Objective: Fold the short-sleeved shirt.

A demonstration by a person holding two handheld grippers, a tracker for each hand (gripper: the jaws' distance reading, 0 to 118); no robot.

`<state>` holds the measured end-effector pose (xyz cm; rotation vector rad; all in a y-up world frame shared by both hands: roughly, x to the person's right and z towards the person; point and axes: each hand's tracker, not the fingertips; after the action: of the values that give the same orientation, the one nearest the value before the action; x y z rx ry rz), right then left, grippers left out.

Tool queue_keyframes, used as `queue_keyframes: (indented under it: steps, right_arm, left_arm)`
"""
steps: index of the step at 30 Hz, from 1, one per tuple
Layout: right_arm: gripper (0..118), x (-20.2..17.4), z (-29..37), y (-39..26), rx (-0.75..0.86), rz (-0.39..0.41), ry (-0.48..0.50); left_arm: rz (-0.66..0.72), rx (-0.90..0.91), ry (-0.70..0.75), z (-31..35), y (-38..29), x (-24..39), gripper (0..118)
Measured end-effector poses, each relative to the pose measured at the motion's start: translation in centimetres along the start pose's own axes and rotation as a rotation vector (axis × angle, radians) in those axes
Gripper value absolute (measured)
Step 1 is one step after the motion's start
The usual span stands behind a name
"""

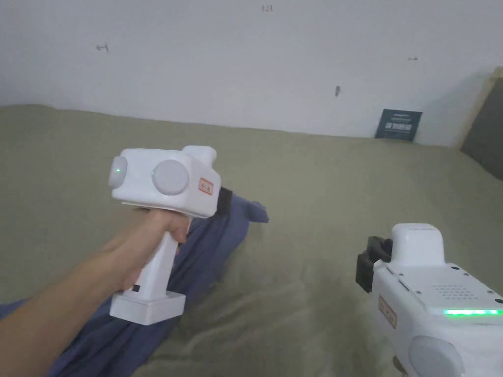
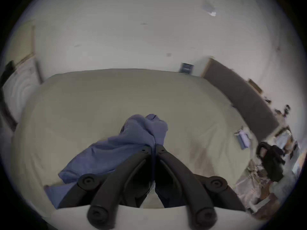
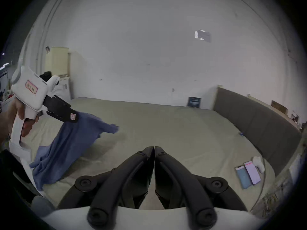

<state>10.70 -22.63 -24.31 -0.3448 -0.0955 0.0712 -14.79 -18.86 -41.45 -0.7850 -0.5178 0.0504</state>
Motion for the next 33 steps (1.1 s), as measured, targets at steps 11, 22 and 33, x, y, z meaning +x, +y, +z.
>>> queue_keyframes:
  steps: [11, 22, 33]
  right_arm:
    - [7, 6.7, -1.0, -2.8, -0.05, -0.068, -0.124]
    - [7, 7.0, -3.5, -6.0, -0.14, -0.134, -0.115]
    - [7, 1.6, 0.9, -4.1, -0.054, -0.126, -0.001]
  left_arm:
    - [-0.069, -0.309, -0.161, -18.5, -6.3, 10.4, 3]
    - [-0.078, -0.191, -0.177, -16.1, -8.8, 8.1, 110]
    - [0.023, 0.269, 0.286, 6.8, -14.3, -0.1, 6]
